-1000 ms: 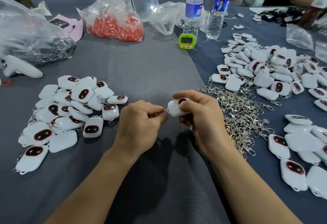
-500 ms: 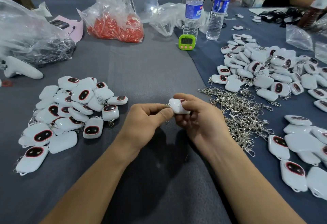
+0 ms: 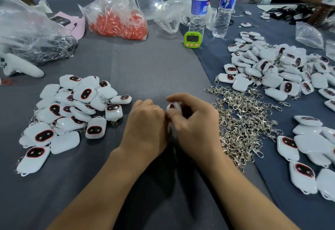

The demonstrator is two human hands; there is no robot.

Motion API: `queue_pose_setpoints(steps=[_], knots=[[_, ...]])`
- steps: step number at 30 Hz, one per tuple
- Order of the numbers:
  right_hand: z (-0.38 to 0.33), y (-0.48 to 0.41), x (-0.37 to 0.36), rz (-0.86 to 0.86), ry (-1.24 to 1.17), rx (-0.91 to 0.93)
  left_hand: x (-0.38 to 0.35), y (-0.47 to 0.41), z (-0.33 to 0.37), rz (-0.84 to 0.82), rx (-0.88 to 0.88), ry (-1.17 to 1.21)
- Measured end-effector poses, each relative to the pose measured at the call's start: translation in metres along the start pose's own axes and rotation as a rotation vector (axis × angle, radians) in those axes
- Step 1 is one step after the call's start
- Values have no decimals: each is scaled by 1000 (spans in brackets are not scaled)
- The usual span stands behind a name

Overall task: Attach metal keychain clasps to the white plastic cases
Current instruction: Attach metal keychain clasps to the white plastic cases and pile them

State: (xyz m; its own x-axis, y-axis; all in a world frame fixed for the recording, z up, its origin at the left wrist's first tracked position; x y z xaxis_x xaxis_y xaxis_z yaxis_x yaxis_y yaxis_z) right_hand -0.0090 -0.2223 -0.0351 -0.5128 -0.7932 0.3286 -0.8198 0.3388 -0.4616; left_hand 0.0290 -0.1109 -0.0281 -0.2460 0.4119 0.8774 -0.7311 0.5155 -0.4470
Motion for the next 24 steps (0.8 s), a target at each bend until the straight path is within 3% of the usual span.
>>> queue_pose_setpoints(steps=[2,4,7,10,14,17,19,24], knots=[[11,-6,1,53,-244,-227,-3,3,-10,41,122,86],[19,-9,2,81,-468,-423,-5,4,-17,15,263,320],[23,-10,4,74,-640,-564,-10,3,-21,-29,407,708],[25,-11,6,54,-691,-603,-3,3,-19,49,374,649],[23,-12,7,-14,-524,-495,8,2,-15,122,166,180],[16,-11,3,-108,-349,-327,9,1,-18,111,114,-28],[14,-10,4,-139,-198,-231,9,1,-25,115,178,-76],[21,-18,36,19,369,-188,16,9,-66,222,535,66]])
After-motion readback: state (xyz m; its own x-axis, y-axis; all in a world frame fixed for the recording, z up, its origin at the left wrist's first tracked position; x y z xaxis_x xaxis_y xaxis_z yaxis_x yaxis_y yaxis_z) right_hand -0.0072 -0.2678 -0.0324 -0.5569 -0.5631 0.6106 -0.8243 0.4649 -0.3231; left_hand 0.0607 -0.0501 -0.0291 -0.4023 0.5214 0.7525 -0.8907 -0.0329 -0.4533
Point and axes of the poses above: each hand's wrist, its own y-axis away from the middle knuckle, its own x-axis out of the back of the hand, z = x × y, the point moved 5 cm from there along -y, towards the middle knuckle, and after that the axes turned 5 degrees about x, right-handed, at the moved point
